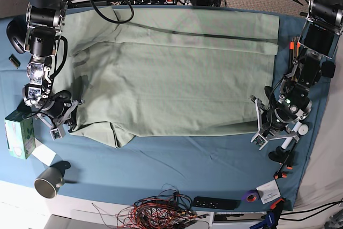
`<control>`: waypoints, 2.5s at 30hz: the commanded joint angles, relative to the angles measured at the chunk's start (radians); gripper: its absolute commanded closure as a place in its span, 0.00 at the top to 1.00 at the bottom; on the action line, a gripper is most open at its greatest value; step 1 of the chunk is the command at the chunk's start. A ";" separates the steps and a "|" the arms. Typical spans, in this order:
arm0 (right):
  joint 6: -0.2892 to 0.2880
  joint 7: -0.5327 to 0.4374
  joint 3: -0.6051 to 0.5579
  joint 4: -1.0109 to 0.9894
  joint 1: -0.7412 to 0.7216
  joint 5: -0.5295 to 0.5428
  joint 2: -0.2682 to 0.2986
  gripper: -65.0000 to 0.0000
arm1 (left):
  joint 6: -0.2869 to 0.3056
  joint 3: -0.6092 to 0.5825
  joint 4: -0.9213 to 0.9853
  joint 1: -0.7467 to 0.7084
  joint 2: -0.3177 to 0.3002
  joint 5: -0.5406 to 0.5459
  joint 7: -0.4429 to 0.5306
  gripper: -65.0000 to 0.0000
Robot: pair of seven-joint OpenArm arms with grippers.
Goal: Fold the T-shirt properly
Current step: 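Lift the hem with both grippers and carry it toward the collar, then lay the hem down over the shirt body and open both grippers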
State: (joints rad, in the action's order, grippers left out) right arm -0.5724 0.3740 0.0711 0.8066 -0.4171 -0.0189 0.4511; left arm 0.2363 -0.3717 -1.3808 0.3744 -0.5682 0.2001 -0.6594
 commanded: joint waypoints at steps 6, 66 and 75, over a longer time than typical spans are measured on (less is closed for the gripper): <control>0.105 0.068 0.003 -0.001 0.013 -0.050 0.093 0.00 | -0.009 0.011 -0.015 0.024 -0.014 0.007 0.001 0.00; -0.089 0.464 0.612 0.876 0.639 0.566 0.083 0.00 | 0.420 0.501 -0.049 -0.095 -0.062 0.852 -0.506 0.00; -0.089 0.529 0.612 0.877 0.660 0.618 0.023 0.00 | 0.420 0.501 -0.049 -0.167 -0.078 0.874 -0.521 0.00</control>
State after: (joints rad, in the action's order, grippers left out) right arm -0.6594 0.9207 0.6716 1.6669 0.2459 0.5823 0.4488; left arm 0.6525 0.1200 -1.4147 0.1879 -0.6239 1.0462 -1.1893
